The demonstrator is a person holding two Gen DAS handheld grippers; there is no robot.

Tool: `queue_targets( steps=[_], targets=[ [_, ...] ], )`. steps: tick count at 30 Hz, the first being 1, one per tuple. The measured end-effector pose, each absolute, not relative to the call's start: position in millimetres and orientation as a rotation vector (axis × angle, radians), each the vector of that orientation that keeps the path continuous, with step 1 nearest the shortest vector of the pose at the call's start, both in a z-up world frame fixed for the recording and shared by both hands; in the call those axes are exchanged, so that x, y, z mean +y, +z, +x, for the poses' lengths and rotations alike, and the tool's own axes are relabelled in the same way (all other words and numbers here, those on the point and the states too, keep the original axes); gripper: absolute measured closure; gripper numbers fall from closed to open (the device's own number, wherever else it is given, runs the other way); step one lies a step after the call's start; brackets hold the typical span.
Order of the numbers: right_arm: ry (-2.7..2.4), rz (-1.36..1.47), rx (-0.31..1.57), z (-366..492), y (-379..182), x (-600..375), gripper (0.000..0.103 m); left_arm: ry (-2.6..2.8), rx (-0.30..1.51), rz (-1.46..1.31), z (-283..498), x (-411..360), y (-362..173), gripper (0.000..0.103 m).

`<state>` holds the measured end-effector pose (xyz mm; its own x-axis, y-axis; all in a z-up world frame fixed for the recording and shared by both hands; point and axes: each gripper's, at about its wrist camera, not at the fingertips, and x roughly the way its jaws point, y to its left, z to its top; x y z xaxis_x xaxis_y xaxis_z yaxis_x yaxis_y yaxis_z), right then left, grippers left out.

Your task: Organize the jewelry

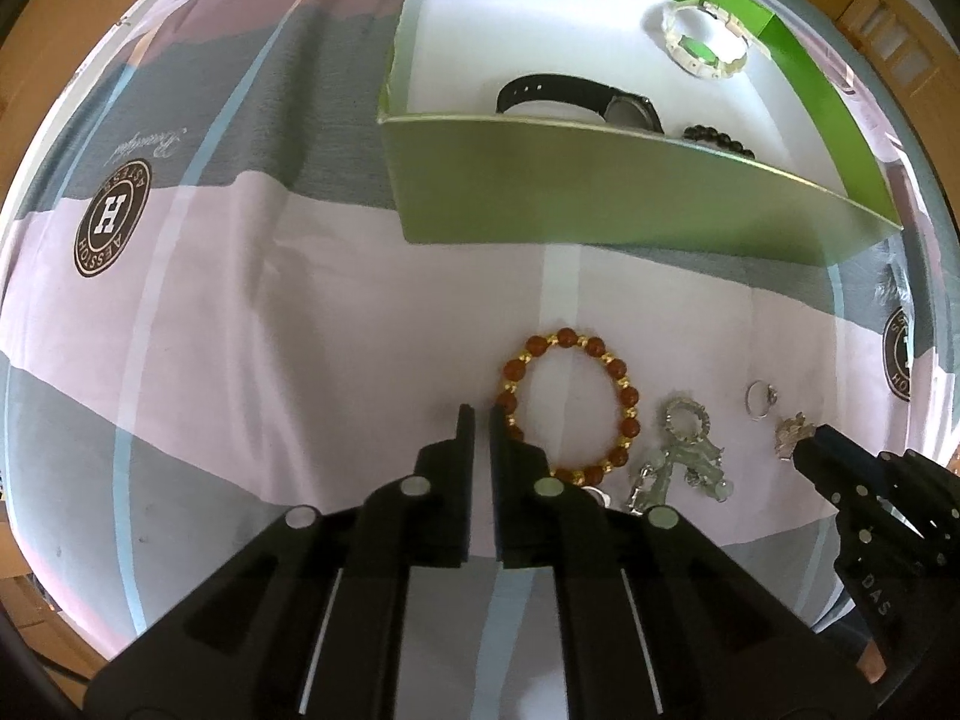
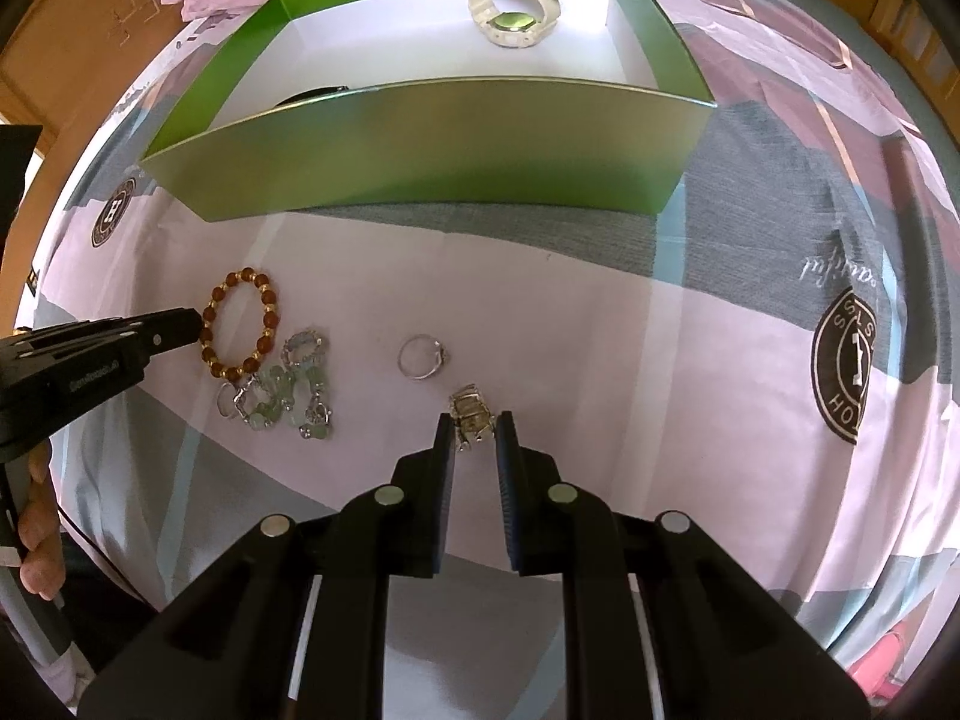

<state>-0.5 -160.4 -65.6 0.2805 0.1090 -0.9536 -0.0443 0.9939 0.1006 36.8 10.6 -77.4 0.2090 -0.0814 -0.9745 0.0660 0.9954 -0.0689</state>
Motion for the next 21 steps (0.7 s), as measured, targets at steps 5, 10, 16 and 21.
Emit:
queue_targets(
  steps=[5, 10, 16, 21],
  targets=[
    [0.103, 0.059, 1.282, -0.7, -65.4, -160.1, 0.087, -0.099, 1.358, -0.011, 43.7, 6.8, -80.5, 0.089],
    [0.101, 0.055, 1.282, -0.8, -65.1, -157.7, 0.087, -0.1, 1.358, -0.01, 43.8, 6.8, -80.8, 0.089],
    [0.098, 0.066, 1.28, -1.3, -65.2, -158.8, 0.087, -0.097, 1.356, -0.012, 43.3, 6.9, -80.8, 0.087],
    [0.089, 0.068, 1.273, -1.5, -63.2, -161.7, 0.086, -0.095, 1.355, -0.011, 43.5, 7.1, -80.7, 0.083]
  ],
)
